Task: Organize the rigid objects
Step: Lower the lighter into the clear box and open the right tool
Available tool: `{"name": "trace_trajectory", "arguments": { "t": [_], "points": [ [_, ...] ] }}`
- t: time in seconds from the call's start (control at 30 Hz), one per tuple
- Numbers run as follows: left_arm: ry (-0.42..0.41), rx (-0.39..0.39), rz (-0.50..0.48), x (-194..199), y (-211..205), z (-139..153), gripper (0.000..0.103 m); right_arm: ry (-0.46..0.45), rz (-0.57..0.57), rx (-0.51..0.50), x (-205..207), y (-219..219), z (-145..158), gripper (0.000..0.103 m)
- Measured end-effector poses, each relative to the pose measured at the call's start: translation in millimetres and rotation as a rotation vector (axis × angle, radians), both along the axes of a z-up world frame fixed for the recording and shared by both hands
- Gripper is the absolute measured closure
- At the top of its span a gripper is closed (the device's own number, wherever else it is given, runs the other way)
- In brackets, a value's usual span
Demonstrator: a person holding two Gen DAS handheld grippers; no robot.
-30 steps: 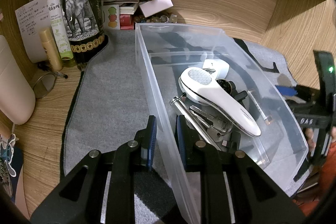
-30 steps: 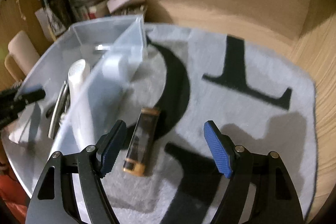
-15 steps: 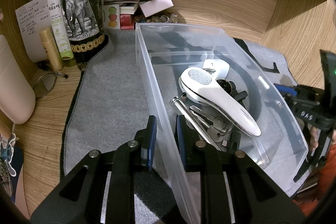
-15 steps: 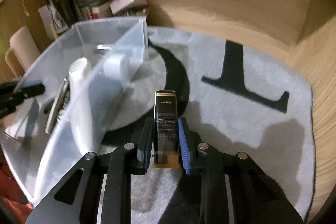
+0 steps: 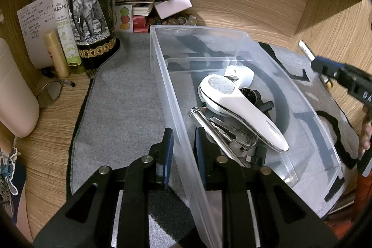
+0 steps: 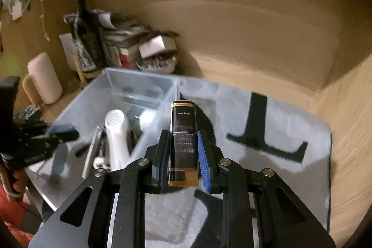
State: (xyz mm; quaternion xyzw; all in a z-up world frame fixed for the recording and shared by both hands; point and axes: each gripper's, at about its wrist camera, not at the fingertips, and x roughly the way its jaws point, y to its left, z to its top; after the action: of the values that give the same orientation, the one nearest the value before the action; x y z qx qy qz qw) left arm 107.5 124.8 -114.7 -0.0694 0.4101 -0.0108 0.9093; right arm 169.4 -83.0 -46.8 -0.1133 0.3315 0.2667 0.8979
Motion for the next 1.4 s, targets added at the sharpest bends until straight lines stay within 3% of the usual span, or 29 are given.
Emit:
{"name": "trace_trajectory", "arguments": {
  "t": [0.43,0.97,1.2,1.4],
  "points": [
    [0.0,-0.001,0.0,0.2,0.3,0.1,0.085,-0.029,0.147,0.019,-13.4,47.6,17.5,0.081],
    [-0.002,-0.005,0.001,-0.5,0.3,-0.2,0.085,0.12,0.282,-0.12,-12.3,95.6,-36.6,0.081],
    [-0.003,-0.006,0.001,-0.4,-0.3,-0.1,0.085,0.17,0.306,-0.19,-7.5,103.7,-48.9,0.081],
    [-0.001,-0.006,0.001,-0.4,-0.5,-0.1,0.085,0.177,0.314,-0.191,-7.5,103.7,-48.5,0.081]
  ]
}}
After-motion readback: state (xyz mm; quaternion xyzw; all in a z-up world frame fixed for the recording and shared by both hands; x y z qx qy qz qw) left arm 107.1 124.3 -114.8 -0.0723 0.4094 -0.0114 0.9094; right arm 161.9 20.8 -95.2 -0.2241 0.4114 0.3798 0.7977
